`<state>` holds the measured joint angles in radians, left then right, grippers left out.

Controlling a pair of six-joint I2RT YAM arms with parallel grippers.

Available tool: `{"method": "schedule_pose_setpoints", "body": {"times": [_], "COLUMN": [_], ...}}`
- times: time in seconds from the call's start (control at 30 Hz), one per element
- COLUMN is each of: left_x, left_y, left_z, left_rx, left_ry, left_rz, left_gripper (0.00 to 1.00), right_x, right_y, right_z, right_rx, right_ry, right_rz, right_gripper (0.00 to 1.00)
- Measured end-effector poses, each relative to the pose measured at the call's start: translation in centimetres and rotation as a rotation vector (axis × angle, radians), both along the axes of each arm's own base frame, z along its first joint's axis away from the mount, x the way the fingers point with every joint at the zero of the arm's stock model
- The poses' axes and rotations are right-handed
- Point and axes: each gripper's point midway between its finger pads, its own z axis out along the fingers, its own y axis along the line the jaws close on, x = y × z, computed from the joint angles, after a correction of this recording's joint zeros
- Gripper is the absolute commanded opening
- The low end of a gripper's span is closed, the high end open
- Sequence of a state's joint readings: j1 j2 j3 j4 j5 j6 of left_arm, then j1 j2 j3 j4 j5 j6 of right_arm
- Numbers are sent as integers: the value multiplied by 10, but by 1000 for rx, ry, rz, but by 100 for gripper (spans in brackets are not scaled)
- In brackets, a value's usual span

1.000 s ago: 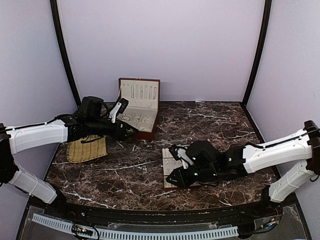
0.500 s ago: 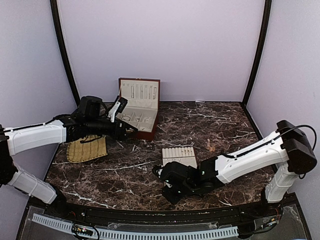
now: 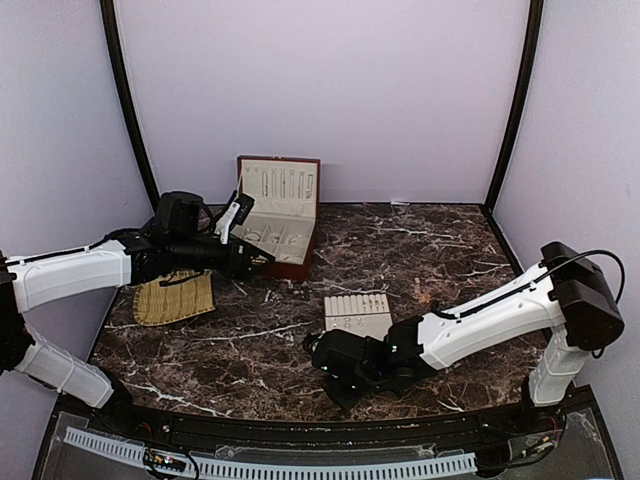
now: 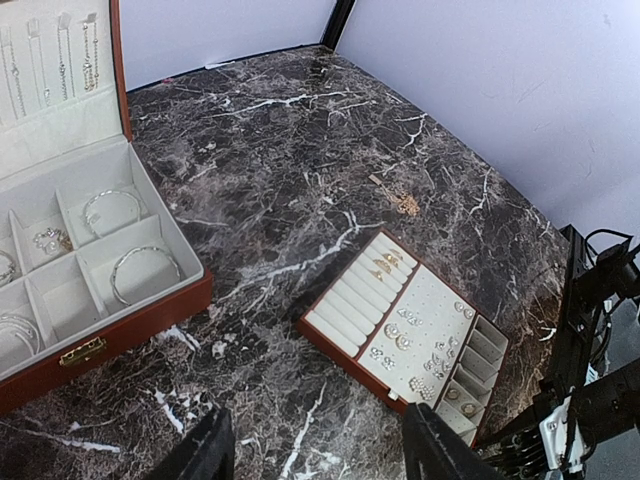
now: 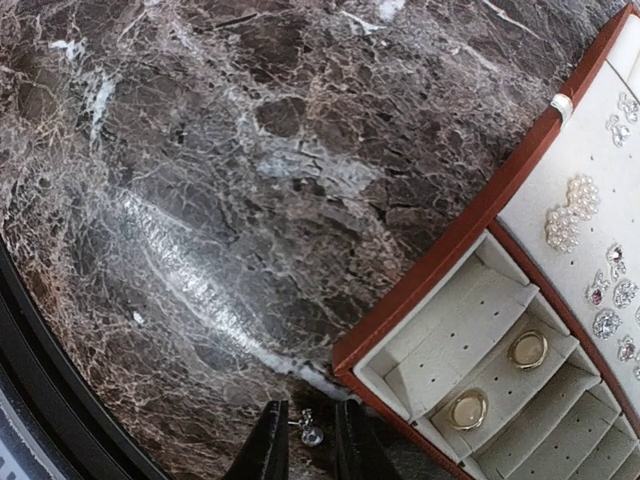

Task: Organize the mixed jewelry
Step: Pick up the earring from the center of the board.

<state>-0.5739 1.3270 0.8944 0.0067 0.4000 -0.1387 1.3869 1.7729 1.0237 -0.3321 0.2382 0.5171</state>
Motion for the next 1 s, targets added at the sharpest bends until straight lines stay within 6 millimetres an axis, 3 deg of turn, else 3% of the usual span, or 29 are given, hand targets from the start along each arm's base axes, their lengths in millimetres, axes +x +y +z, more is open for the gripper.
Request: {"method": "schedule_pose_setpoints", "body": {"times": [0.27,0.67,1.0], "left_x": [0,0,0], "left_y": [0,0,0], "left_z": [0,0,0], "left_rx": [0,0,0], "left_ry": [0,0,0], "left_rz": [0,0,0], "left_gripper": [60,60,60], "right_x": [0,1,2], "right_y": [1,0,0], "right_z": [-11,-12,-10], "right_rx": [-41,-60,-57], "right_ry": [-1,-15,-22], "right_rz": [2,-11,-22], "right_gripper": [15,0,0]}}
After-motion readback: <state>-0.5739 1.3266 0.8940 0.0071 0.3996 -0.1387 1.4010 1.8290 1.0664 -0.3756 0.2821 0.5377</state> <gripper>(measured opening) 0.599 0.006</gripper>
